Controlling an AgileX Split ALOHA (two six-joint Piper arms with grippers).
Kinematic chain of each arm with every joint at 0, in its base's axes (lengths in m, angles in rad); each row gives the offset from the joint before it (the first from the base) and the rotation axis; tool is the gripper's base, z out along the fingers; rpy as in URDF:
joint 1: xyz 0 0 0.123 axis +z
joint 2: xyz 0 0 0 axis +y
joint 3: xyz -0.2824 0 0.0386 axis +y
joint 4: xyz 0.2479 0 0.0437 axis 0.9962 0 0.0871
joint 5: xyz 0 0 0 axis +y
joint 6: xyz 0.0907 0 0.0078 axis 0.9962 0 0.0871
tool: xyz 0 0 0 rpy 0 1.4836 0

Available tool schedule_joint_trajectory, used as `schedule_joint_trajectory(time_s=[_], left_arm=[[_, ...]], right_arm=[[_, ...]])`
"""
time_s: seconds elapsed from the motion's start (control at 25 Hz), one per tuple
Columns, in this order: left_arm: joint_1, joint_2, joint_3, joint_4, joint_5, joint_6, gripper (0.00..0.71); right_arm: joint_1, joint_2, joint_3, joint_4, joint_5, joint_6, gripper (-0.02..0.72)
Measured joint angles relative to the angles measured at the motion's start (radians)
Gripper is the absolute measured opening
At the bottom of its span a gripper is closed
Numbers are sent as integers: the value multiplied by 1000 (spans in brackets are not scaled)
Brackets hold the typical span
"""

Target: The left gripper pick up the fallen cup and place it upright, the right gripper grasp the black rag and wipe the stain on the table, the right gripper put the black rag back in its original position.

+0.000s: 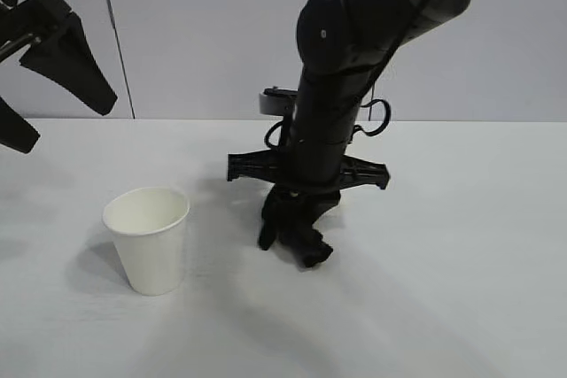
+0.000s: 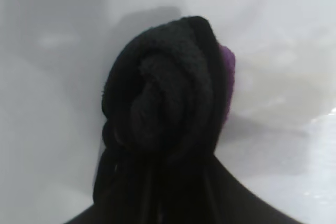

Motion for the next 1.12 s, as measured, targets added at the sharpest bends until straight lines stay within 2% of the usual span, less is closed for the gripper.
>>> schedule_joint_trajectory(time_s=[0.2,0.24,0.28,0.36,0.4,0.48,0.68,0.8,0.92,1.04,1.12], left_arm=[[0,0,0,0,20,0,693],[0,0,0,1,24,0,693],[0,0,0,1,25,0,693],[0,0,0,1,26,0,693],[0,0,0,1,26,0,693],[0,0,0,1,26,0,693],[0,0,0,1,25,0,693],[0,0,0,1,25,0,693],[0,0,0,0,25,0,693],[0,0,0,-15,25,0,693],[0,0,0,-29,25,0,693]], right_arm=[[-47,-44,14,-36,98,-19,118],[-50,-57,15,-36,116,-20,141],[-50,-80,16,-36,132,-21,189],[-53,-118,16,-37,160,-26,421],[-53,-138,16,-40,171,-36,505],[-53,-173,16,-40,203,-48,593],[-61,-280,31,-37,218,-52,623],[-84,-357,95,-22,194,-52,622],[-113,-446,198,37,139,-53,622],[-132,-519,293,115,86,-82,622],[-135,-541,329,142,62,-91,622]])
